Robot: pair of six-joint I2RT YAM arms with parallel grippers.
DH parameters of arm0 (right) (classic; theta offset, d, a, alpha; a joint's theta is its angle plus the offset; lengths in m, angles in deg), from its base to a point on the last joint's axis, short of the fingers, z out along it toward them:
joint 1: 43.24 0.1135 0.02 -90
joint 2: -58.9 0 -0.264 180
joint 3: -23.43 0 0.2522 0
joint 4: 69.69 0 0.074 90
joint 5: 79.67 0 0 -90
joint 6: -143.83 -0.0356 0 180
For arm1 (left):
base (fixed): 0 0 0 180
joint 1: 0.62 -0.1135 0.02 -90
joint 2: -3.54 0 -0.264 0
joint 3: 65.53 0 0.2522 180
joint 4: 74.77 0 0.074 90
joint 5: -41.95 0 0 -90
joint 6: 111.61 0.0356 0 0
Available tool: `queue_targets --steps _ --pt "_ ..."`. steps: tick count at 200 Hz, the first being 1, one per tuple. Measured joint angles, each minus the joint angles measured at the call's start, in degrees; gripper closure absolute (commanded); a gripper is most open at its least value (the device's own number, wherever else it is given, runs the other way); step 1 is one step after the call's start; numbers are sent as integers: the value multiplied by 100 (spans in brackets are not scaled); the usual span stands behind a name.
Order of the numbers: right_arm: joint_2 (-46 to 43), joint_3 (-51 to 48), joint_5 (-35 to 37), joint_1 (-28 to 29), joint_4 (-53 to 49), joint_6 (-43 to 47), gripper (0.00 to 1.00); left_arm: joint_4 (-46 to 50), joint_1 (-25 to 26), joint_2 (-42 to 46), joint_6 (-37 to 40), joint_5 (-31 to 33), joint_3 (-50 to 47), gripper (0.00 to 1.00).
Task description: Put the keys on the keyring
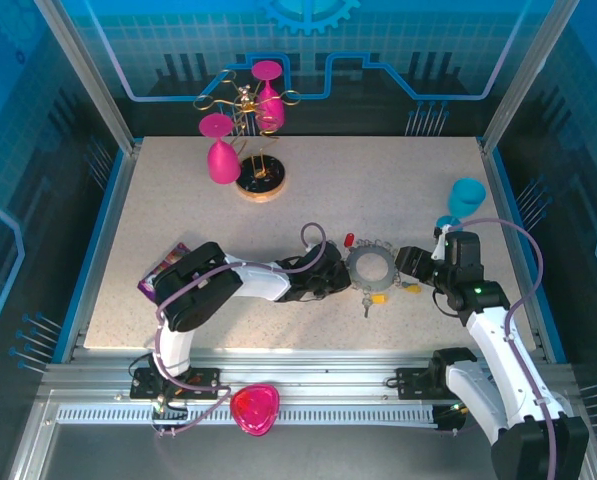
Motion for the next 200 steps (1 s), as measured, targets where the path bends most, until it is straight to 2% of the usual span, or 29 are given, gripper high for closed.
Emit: queue_targets --steps 30,57,106,149,176,200 --pt "-13 109 -125 0 -50 83 28 177 13 92 341 164 0 100" --pt "17 284 -341 35 -35 225 29 721 13 492 1104 315 11 100" --pt "481 761 -656 444 142 603 34 1904 13 1493 3445 341 297 100" --pt "839 1005 -758 968 444 1147 35 2876 -61 1950 5716 192 404 100" --pt "999 1038 -925 1147 717 1650 35 3119 -396 2264 6957 -175 245 100" --pt "1080 1038 -1137 1187 986 2168 36 3226 -909 2594 7864 -761 61 100"
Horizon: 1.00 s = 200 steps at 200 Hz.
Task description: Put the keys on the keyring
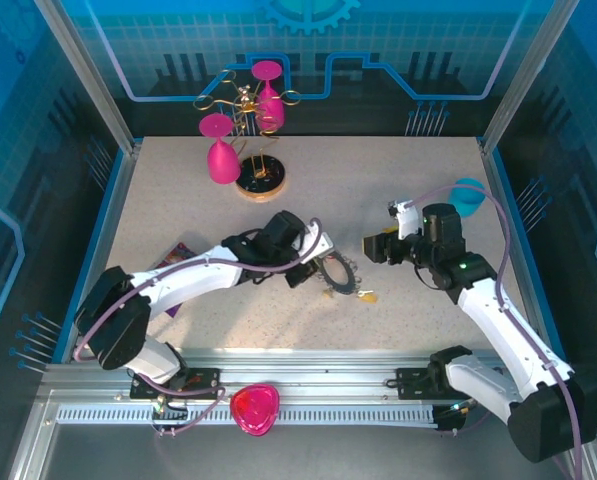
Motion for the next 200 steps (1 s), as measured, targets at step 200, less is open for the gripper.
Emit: queue_targets --steps 200 --pt "664 -708 -1554 968 1609 3460 62 -1727 -883 634 1464 -2643 -975 100"
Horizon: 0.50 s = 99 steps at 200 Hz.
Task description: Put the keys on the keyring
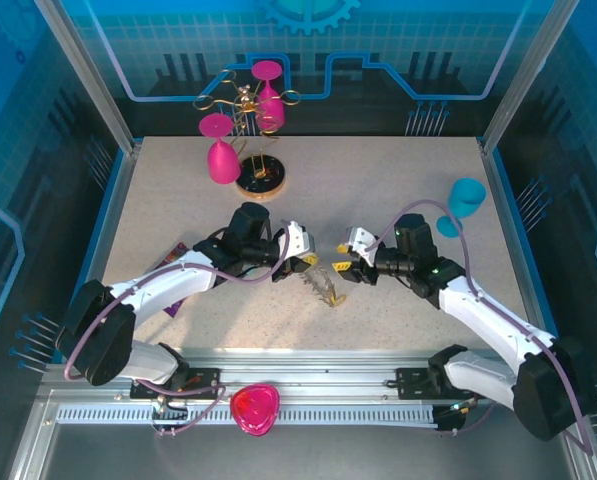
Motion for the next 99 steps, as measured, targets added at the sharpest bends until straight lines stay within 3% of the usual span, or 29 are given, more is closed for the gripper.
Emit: queue_targets --steps 99 --pt "741 455 -52 308 -118 437 71 7 -2 98 428 -11 0 100"
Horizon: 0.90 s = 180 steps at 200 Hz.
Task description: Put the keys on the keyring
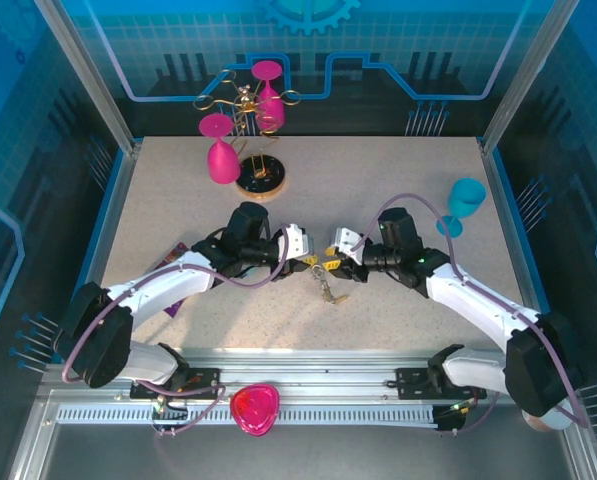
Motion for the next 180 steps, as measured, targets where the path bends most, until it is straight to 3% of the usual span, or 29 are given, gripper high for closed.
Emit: queue_targets --steps 88,122,149,169,180 --pt "212 96 -208 122 136 -4 86 153 0 74 94 2 0 100" --pt "280 142 -273 140 149 -22 100 192 -2 85 170 44 0 100" --pt "345 146 -310 162 151 -22 100 295 -2 96 170 72 0 100" --pt "367 146 -339 162 190 -55 100 321 -7 129 131 142 0 79" --pt "367 144 -361 166 238 -111 100 306 -9 214 96 197 -7 72"
